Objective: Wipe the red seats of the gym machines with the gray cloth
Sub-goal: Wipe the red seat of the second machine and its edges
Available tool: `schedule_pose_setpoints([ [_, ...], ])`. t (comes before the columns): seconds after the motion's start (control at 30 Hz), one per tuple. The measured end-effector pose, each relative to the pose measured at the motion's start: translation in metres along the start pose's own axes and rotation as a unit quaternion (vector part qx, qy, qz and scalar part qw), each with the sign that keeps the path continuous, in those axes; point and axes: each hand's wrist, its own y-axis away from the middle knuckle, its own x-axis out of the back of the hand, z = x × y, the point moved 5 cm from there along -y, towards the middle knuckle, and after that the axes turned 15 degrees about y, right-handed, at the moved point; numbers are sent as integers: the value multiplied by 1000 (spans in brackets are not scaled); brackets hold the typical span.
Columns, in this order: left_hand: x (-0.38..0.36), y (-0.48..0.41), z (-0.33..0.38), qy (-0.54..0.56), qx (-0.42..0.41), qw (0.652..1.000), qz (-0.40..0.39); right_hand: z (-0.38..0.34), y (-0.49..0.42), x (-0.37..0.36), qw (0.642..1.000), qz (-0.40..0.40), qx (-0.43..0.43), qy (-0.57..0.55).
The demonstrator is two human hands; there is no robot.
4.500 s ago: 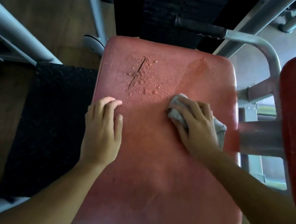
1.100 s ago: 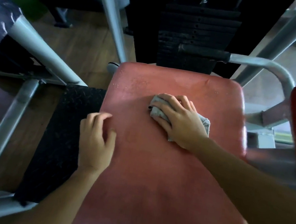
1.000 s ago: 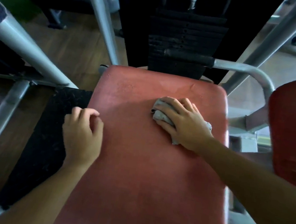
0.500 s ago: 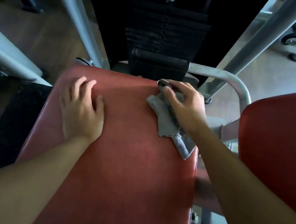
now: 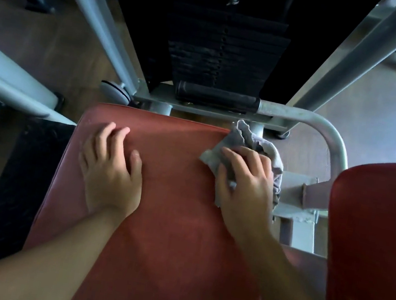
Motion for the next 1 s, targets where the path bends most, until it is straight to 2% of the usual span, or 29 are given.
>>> schedule_pose_setpoints([
  [0.27, -1, -1, -1, -8, 10, 1000, -7, 25, -23, -10, 995, -26, -65, 69],
  [0.47, 1, 0, 2, -8, -7, 1000, 10, 23, -33, -32, 988, -131, -18, 82],
  [0.63, -1, 0, 1, -10, -6, 1000, 10, 25, -51, -42, 982, -162, 16, 100],
  [0.73, 0, 0, 1, -12, -1, 1000, 6, 24, -67, -42, 964, -242, 94, 62],
  [0.83, 0, 0, 0, -9, 10, 1000, -5, 23, -75, -38, 926, -348, 137, 51],
  [0.9, 0, 0, 1, -8, 9, 1000, -8, 19, -65, -40, 924, -366, 87, 72],
  [1.0, 1, -1, 2, -2, 11, 1000, -1, 6, -50, -51, 959, -275, -15, 67],
])
